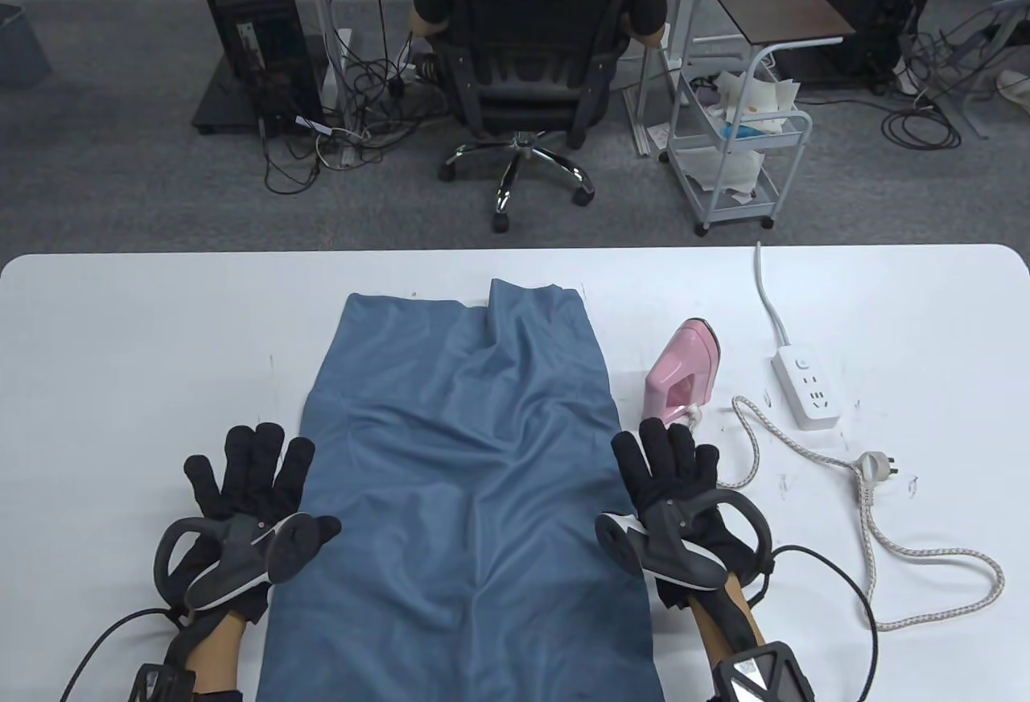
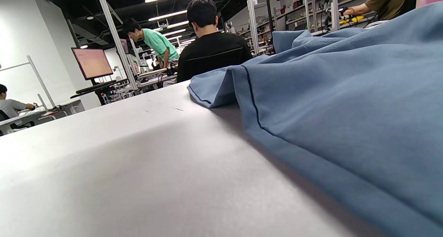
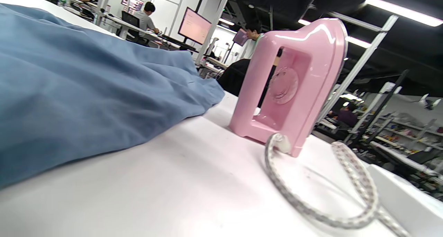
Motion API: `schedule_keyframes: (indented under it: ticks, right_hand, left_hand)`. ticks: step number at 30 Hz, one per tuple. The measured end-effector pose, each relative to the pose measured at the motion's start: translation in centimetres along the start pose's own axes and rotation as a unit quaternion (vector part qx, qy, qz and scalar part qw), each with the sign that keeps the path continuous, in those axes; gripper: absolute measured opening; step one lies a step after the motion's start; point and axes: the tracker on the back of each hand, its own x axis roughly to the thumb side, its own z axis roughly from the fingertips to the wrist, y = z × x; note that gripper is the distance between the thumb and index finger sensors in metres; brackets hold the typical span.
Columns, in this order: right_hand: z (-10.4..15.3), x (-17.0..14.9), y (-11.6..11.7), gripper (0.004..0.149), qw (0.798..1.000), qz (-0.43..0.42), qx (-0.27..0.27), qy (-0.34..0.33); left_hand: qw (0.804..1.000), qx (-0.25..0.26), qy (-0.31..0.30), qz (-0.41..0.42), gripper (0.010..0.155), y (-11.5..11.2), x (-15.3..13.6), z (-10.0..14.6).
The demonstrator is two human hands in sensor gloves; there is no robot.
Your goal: Iron pillowcase with electric iron on table
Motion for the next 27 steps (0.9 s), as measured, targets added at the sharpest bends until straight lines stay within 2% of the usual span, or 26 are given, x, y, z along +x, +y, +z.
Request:
schedule_keyframes:
  ticks: [3, 7, 14, 16, 19, 27]
  right_hand:
    - [-0.3, -0.9, -0.2, 0.081, 1.000, 0.016, 0.001, 0.018]
    - [-0.7, -3.0, -0.2, 0.079, 0.998, -0.010, 0.013, 0.055]
    - [-0.2, -8.8, 2.0, 0.078, 0.993, 0.008, 0.058, 0.102]
    - [-0.1, -10.7, 2.9, 0.073, 0.990, 0.005, 0.066, 0.125]
    - [-0.4, -13.7, 4.3, 0.064, 0.980, -0.014, 0.094, 0.172]
    - [-0.6, -20.0, 7.8, 0.058, 0.948, -0.005, 0.184, 0.258]
  left_hand:
    - [1.000, 0.000, -0.002, -0.004, 0.094, 0.0, 0.1, -0.1]
    - [1.000, -0.006, 0.003, -0.014, 0.094, -0.1, 0.2, 0.1]
    - [1.000, -0.008, 0.020, -0.015, 0.093, -0.1, 0.0, 0.4]
    - [0.999, -0.014, 0.024, -0.024, 0.093, -0.3, -0.2, 0.4]
    - [0.998, -0.023, 0.033, -0.042, 0.093, -0.5, -0.4, 0.3]
    - [0.996, -0.039, 0.066, -0.039, 0.093, -1.1, -1.2, 0.8]
